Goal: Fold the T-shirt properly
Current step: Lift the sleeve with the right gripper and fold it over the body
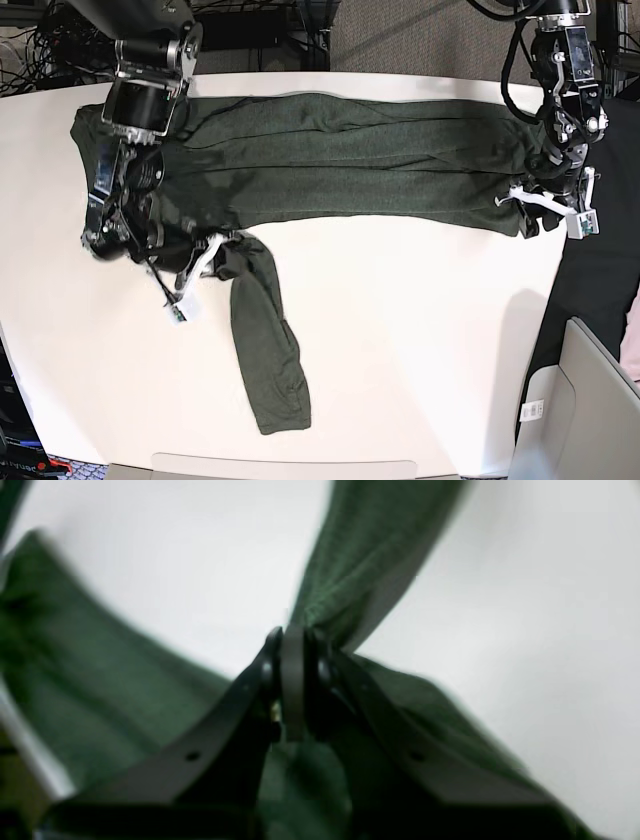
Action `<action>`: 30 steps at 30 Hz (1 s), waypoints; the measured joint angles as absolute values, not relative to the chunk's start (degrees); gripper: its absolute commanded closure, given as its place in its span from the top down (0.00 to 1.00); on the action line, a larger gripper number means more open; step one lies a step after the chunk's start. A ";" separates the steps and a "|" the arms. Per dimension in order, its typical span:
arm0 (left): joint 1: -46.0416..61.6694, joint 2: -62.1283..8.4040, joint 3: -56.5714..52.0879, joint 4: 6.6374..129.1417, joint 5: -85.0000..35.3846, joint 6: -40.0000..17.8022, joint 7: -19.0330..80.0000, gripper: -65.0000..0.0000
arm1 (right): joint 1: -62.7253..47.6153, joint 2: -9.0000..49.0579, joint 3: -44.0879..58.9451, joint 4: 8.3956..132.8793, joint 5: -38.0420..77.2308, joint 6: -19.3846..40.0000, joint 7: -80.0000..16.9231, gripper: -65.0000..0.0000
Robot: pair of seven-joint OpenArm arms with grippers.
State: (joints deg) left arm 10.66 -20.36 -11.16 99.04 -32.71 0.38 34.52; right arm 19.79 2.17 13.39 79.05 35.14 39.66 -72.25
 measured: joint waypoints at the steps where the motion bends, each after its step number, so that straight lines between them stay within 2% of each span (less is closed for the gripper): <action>1: 10.66 -20.36 -11.16 99.04 -32.73 0.38 34.50 0.37 | 18.85 2.55 12.45 79.13 37.52 39.70 -72.66 0.01; 6: 10.66 -20.36 -11.16 99.04 -32.71 0.40 34.54 0.37 | 13.93 2.02 7.60 82.50 44.99 39.66 -74.30 0.01; 14: 10.70 -20.36 -11.18 99.04 -32.71 0.38 34.65 0.37 | 4.89 1.08 -0.91 93.21 48.18 39.64 -75.66 0.01; 20: 10.68 -20.34 -11.16 99.02 -32.71 0.38 34.70 0.37 | -0.30 1.78 -2.26 98.32 48.21 39.70 -77.41 0.01; 30: 10.66 -20.36 -10.87 98.94 -32.69 0.40 34.70 0.37 | -5.52 9.93 -4.80 105.69 48.18 39.70 -79.13 0.01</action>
